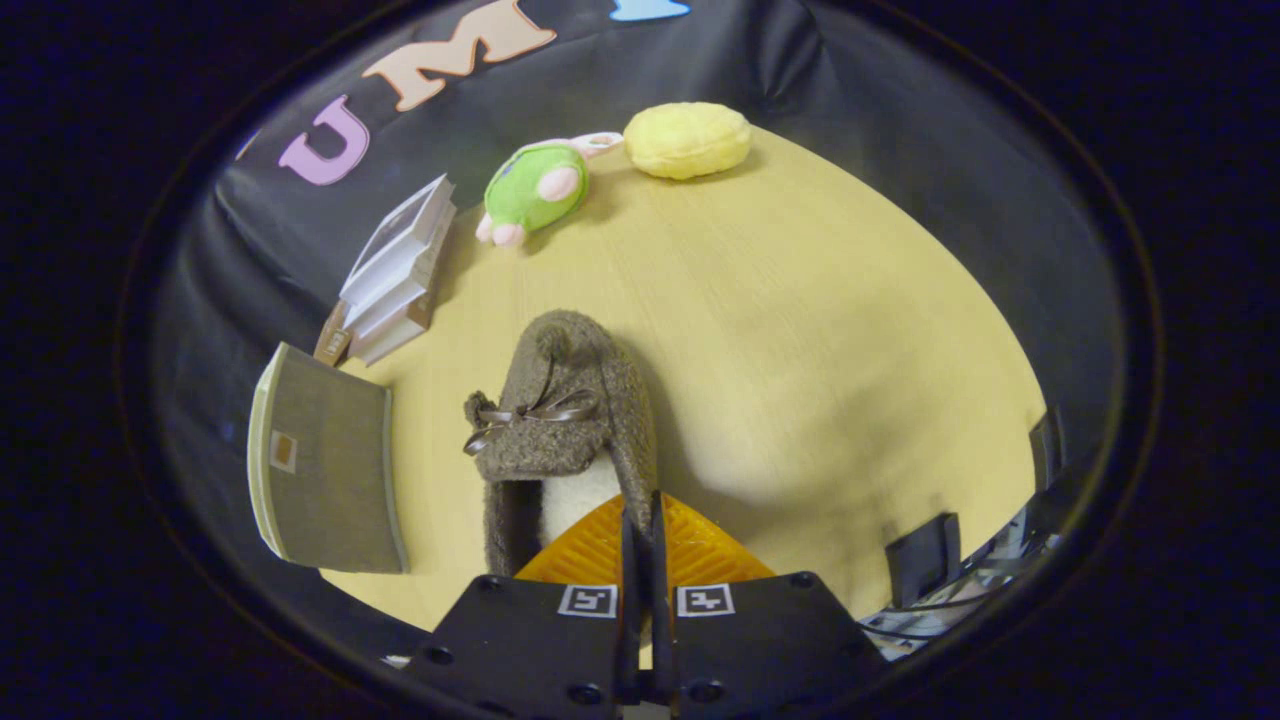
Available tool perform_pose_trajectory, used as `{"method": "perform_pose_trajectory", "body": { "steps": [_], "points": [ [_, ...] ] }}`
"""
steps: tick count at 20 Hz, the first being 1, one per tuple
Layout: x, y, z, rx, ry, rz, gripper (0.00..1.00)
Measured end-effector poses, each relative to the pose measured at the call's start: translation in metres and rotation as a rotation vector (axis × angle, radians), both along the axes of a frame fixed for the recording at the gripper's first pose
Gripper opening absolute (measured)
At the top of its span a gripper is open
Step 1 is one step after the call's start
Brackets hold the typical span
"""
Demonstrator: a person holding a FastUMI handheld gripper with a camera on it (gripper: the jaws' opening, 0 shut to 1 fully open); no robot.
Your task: Open the storage box then place both shoes into the box .Put the left shoe in first, then the right shoe, with the right side of both shoes facing outward in a uniform manner.
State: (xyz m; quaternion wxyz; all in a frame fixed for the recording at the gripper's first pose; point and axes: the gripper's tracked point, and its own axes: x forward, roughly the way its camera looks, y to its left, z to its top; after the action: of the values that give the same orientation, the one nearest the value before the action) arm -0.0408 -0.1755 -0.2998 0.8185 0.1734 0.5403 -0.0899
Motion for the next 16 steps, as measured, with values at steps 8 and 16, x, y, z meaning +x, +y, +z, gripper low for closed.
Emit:
{"method": "perform_pose_trajectory", "body": {
  "steps": [8, 16],
  "points": [
    [0.017, 0.070, 0.055, 0.052, -0.092, 0.016, 0.08],
    [0.043, 0.158, 0.100, 0.104, -0.183, 0.070, 0.08]
  ]
}}
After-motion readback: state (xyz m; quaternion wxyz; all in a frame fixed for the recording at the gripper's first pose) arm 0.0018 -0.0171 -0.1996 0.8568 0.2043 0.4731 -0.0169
